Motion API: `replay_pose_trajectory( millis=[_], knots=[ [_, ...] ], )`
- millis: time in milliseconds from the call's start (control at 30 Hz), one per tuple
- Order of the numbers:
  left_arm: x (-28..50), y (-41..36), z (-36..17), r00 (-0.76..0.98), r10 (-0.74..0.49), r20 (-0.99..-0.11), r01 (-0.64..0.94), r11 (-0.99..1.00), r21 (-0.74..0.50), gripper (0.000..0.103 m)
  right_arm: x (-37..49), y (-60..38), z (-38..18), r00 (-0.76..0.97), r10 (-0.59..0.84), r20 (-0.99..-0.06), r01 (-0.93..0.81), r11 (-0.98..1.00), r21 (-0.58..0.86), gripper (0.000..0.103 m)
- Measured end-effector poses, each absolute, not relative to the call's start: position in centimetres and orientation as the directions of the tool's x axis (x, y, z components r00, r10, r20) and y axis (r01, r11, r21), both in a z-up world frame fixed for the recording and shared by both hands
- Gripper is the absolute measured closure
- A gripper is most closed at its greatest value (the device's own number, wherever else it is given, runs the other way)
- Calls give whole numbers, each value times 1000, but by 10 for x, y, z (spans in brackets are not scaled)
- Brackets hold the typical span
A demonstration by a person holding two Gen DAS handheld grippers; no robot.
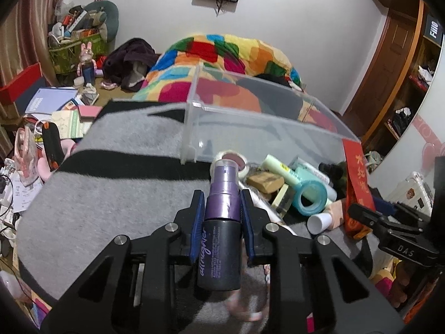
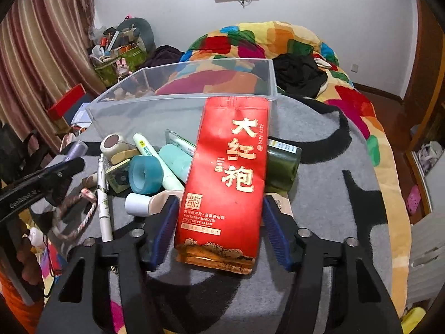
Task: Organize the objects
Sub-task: 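Drop red tea box into clear box with right tool while left drops mascara in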
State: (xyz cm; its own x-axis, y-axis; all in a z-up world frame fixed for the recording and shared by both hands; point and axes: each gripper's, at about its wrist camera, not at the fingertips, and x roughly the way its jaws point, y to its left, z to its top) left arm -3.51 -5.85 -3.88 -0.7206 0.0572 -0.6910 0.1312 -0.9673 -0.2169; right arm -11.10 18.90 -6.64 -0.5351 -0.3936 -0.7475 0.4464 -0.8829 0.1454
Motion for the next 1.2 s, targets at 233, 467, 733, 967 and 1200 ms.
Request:
replay_pose_trajectory(
  millis=[233,467,733,967,1200],
  knots=[
    [-35,-64,-20,-756,53,-652,126,-967,-224,78,-99,198,-52,-596,-388,-703,439,-891,120,49],
    [-47,-61,5,-789,55,-612,92,-974,-206,78,-105,198,-22,-647,-410,-643,445,-888,119,49],
    [-82,-63,26,-794,80,-603,62,-975,-212,78,-137,178,2,-634,-472,-613,495,-857,148,49],
    [-128,-62,21,-736,119,-667,34,-977,-212,85,-172,157,10,-598,-491,-633,518,-840,162,49],
    [-153,-62,8,-691,123,-713,37,-978,-204,87,-210,138,-12,-492,-493,-718,526,-825,206,49]
  ],
)
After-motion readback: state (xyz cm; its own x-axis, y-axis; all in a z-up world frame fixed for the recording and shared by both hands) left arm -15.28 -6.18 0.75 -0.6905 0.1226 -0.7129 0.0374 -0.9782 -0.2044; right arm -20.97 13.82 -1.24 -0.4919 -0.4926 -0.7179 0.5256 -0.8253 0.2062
